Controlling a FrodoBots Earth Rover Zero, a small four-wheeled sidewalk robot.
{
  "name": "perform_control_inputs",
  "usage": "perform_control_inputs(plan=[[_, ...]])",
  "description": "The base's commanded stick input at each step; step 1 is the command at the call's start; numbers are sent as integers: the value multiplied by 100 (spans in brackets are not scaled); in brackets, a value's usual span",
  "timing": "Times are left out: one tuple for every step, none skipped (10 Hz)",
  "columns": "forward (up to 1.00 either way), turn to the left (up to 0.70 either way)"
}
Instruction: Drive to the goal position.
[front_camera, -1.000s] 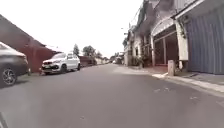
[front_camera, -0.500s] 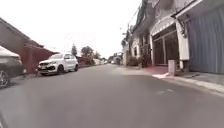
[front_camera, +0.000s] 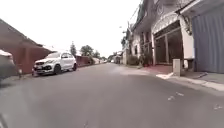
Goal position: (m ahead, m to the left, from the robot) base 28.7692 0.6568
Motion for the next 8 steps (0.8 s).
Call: perform_control_inputs(plan=[[70,0],[70,0],[70,0],[70,0],[70,0],[70,0],[70,0],[70,0]])
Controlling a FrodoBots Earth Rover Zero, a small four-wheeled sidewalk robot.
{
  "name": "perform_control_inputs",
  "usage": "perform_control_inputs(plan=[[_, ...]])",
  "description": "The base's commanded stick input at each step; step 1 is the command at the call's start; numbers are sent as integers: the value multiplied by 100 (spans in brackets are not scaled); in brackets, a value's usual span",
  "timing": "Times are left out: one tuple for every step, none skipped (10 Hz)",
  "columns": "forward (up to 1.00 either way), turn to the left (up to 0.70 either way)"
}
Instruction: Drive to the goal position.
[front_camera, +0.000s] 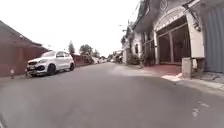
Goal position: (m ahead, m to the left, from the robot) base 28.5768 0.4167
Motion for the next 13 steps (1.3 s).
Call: perform_control_inputs(plan=[[70,0],[70,0],[70,0],[70,0],[70,0],[70,0],[70,0],[70,0],[70,0],[70,0],[70,0],[70,0],[70,0]])
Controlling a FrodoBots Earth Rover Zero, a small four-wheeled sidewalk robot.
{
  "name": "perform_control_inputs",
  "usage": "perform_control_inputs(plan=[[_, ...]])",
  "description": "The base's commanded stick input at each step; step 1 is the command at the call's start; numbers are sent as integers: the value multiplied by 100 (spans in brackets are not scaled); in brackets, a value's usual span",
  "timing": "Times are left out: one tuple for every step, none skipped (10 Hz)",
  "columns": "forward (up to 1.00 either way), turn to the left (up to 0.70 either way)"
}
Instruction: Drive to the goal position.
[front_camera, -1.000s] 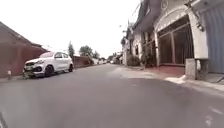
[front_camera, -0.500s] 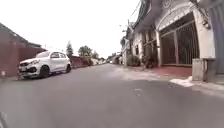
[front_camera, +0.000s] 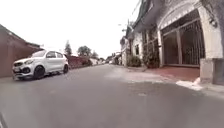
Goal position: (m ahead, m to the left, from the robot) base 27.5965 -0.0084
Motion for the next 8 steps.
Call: perform_control_inputs(plan=[[70,0],[70,0],[70,0],[70,0],[70,0],[70,0],[70,0],[70,0]])
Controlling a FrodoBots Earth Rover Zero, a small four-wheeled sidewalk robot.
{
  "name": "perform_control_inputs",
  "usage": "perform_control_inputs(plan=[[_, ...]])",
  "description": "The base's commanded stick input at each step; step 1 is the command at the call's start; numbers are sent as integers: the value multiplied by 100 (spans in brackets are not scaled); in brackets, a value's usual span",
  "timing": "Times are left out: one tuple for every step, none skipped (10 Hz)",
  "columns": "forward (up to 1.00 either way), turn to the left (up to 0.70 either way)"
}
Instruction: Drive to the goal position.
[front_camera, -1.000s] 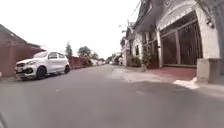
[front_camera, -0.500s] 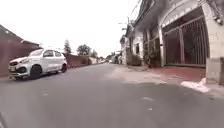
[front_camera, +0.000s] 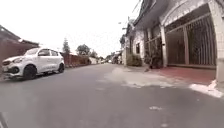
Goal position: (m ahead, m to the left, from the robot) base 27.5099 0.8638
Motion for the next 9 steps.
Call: perform_control_inputs(plan=[[70,0],[70,0],[70,0],[70,0],[70,0],[70,0],[70,0],[70,0],[70,0]])
